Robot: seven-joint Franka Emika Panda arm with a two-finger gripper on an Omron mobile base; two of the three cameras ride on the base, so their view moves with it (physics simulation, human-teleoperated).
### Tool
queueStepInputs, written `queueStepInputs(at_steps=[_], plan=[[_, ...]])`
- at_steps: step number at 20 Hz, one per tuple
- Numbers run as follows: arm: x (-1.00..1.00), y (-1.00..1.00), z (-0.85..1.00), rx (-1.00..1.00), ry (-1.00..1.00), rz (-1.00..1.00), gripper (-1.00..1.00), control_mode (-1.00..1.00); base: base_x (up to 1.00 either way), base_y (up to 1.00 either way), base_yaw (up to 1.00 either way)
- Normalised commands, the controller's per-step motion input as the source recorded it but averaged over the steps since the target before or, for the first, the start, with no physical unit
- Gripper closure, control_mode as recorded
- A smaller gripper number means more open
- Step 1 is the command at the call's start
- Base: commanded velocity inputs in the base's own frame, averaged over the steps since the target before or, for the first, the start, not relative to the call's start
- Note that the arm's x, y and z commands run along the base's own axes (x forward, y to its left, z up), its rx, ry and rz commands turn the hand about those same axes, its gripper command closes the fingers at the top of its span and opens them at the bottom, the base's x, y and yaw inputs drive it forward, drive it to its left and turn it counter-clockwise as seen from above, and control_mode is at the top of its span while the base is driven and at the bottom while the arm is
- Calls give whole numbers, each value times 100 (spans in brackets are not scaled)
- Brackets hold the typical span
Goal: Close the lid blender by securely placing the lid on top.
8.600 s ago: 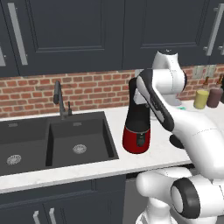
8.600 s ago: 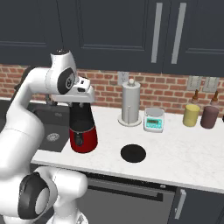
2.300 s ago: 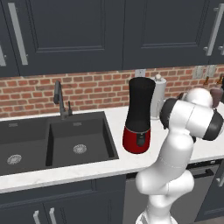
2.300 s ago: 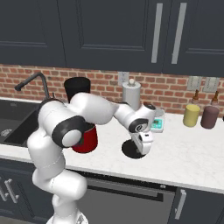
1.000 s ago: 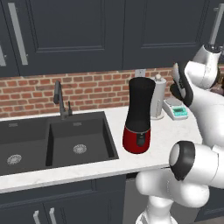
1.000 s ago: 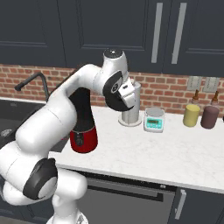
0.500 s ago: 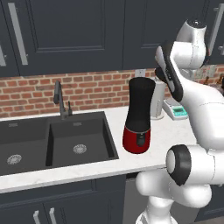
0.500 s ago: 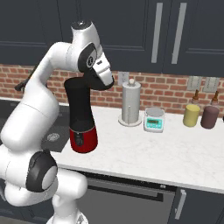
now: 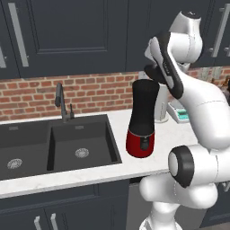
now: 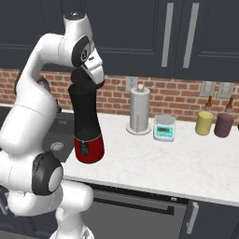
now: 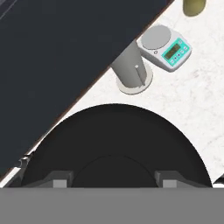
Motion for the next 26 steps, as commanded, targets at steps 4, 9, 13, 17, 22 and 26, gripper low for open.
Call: queueStepInputs(at_steps=[4, 9, 13, 17, 22, 26], plan=[[2, 40, -34, 0, 0, 10, 100, -100, 0, 0, 0], [29, 39, -6, 0, 0, 8, 100, -100, 0, 0, 0], [39, 8, 0, 0, 0, 1, 100, -100, 0, 0, 0], [34, 0, 0, 0, 3, 0, 100, -100, 0, 0, 0], [12, -1, -1, -7, 3, 4, 100, -100, 0, 0, 0], [-1, 0, -9, -13, 1, 6, 100, -100, 0, 0, 0]])
